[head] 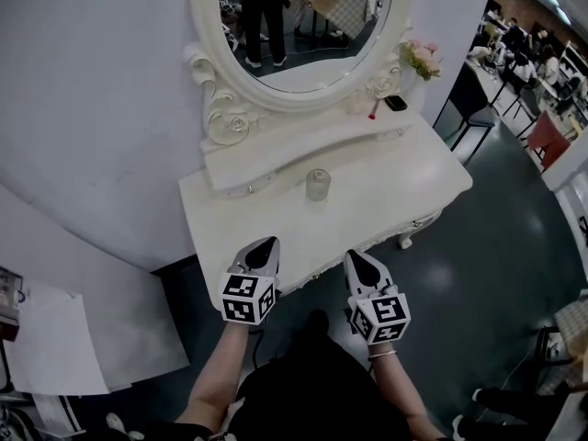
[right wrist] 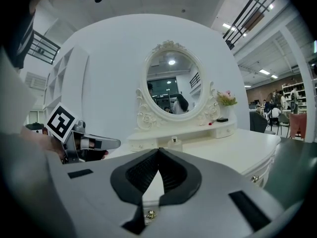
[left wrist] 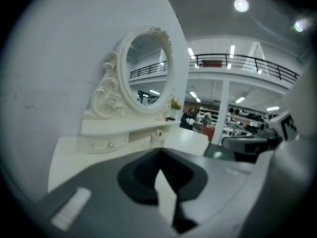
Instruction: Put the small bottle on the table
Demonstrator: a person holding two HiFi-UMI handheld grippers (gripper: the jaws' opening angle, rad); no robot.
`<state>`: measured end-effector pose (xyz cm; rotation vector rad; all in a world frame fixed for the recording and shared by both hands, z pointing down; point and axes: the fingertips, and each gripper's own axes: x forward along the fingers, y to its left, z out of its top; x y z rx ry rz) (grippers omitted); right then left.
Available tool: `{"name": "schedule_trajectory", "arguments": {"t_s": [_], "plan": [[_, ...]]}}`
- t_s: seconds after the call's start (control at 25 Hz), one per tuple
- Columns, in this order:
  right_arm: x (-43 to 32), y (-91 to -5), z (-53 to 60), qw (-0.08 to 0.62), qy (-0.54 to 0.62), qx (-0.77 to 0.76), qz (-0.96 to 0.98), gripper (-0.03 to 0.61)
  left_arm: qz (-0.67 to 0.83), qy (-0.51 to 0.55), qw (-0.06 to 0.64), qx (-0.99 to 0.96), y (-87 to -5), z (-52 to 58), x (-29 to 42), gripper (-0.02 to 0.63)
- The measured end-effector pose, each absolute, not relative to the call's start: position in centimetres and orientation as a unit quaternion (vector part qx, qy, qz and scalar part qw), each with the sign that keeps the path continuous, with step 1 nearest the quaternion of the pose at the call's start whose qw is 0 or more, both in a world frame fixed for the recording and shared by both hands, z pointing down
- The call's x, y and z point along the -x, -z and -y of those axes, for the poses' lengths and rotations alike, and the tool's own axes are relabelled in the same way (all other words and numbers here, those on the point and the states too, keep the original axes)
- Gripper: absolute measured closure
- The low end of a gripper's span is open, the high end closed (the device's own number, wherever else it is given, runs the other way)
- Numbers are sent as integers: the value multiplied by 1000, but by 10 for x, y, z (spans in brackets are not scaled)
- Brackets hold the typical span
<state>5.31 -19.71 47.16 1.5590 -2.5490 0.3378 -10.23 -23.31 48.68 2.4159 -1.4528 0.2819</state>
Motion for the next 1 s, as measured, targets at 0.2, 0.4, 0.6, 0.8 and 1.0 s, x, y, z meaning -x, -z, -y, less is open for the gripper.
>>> {"name": "schedule_trajectory", "arguments": {"t_s": [0.2,0.4,0.6,0.8,1.0], "plan": [[-50,-469,196,67,-107,-516,848,575,509,-95,152,-842,-485,232,106,607],[-50,-467,196,67,-104,-516,847,575,510,-92,150,-842,-482,234,106,607],[-50,-468,199,69,-104,-516,847,575,510,-93,148,-842,-482,236,106,607],[-51,-468,203,70,-104,-515,848,575,509,-95,149,-842,-483,240,104,607],[-53,-470,207,70,-107,-514,848,575,506,-99,147,-844,-484,245,99,607]]}}
